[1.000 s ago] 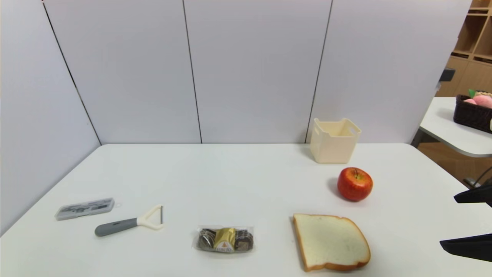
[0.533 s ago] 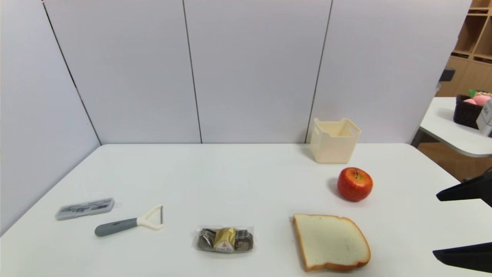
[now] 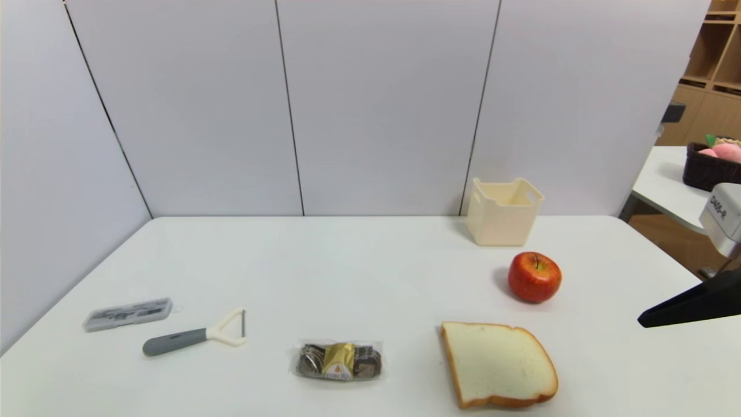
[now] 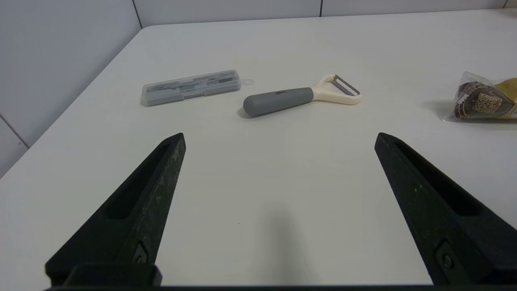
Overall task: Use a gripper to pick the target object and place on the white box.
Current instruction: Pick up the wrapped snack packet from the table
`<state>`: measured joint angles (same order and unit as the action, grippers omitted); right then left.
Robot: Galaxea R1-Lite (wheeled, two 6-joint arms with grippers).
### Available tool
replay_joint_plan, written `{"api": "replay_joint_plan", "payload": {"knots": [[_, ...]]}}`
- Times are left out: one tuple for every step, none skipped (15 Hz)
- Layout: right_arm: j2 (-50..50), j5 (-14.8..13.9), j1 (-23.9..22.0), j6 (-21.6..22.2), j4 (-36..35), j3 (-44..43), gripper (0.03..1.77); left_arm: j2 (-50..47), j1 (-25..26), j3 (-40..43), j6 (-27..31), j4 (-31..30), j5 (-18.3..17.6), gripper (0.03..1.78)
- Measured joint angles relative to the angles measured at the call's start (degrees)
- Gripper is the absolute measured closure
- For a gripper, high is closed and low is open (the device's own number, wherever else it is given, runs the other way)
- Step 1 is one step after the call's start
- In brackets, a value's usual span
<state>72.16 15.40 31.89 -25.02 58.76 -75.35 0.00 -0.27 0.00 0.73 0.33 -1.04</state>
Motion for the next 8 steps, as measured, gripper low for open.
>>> {"api": "replay_joint_plan", "payload": {"knots": [[0.28, 0.00, 1.45, -0.20, -0.20, -0.33, 0.10, 0.00, 0.00, 0.00, -0.02, 0.00, -0.01, 0.12], [0.80, -0.02, 2.91, -0.06, -0.41, -1.02, 0.10, 0.00, 0.00, 0.00, -0.05, 0.00, -0.01, 0.12], [1.63, -0.07, 4.51, 0.27, -0.55, -1.94, 0.10, 0.00, 0.00, 0.00, -0.05, 0.00, -0.01, 0.12], [2.62, -0.05, 5.84, 0.43, -0.61, -2.84, 0.10, 0.00, 0.00, 0.00, -0.02, 0.00, -0.01, 0.12], [3.80, -0.05, 6.97, 0.46, -0.57, -3.75, 0.10, 0.00, 0.00, 0.00, 0.00, 0.02, -0.01, 0.12], [5.29, -0.05, 8.16, 0.49, -0.57, -4.86, 0.10, 0.00, 0.00, 0.00, 0.01, 0.02, -0.01, 0.12], [6.86, -0.05, 9.14, 0.49, -0.49, -6.01, 0.10, 0.00, 0.00, 0.00, -0.02, 0.00, -0.01, 0.12], [8.50, -0.05, 9.89, 0.51, -0.33, -7.25, 0.10, 0.00, 0.00, 0.00, -0.02, 0.00, -0.01, 0.12]]}}
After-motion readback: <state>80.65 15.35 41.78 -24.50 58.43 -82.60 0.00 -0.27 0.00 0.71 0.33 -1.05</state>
